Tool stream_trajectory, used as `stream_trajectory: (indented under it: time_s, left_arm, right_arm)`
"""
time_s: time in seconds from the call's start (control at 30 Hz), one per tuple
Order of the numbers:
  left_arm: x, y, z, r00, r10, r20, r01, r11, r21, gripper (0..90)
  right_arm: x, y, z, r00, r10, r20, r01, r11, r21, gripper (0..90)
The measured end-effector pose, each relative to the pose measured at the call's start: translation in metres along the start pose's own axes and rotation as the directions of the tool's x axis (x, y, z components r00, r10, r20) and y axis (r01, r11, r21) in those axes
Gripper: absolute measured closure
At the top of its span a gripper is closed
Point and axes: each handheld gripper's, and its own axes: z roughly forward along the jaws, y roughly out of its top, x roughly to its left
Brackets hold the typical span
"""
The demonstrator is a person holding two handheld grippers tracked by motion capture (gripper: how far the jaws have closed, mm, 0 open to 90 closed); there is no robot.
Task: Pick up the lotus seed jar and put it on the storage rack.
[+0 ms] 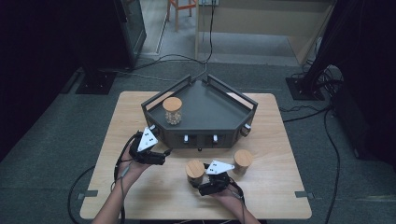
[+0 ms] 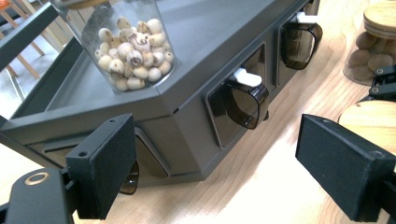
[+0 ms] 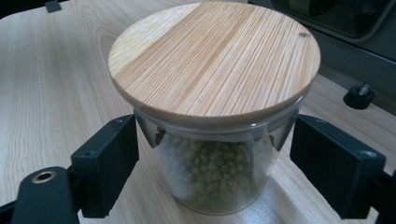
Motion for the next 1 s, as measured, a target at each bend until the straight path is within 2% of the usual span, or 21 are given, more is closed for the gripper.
stream_trajectory:
  time_s: [0.23,0.33,0.6,0.7,1.0]
  left_arm:
    - [-0.007,-0.011,-0.002,0.9999,-0.007,-0.010,0.007,1.0000,-0.004,12.4]
    - [-0.007,-0.016,-0.002,0.9998,-0.020,-0.001,0.020,0.9997,-0.011,12.4]
    - [-0.013,-0.021,-0.003,0.9998,-0.016,-0.016,0.016,0.9998,-0.014,12.4]
    - [-0.014,-0.028,-0.002,0.9991,-0.042,-0.003,0.042,0.9985,-0.033,12.4]
    - [-0.022,-0.039,0.003,0.9986,-0.052,-0.015,0.051,0.9979,-0.040,12.4]
  right_arm:
    - [0.000,0.000,0.000,1.0000,0.000,0.000,0.000,1.000,0.002,15.4]
    - [0.000,0.000,0.000,1.0000,0.000,0.000,0.000,1.000,0.003,15.5]
    - [0.000,0.001,0.000,1.0000,0.000,-0.001,0.000,1.000,0.003,15.5]
    - [0.000,0.001,0.000,1.0000,-0.001,0.000,0.001,1.000,0.004,15.5]
    - [0.000,0.001,0.000,1.0000,-0.001,-0.001,0.001,1.000,0.004,15.4]
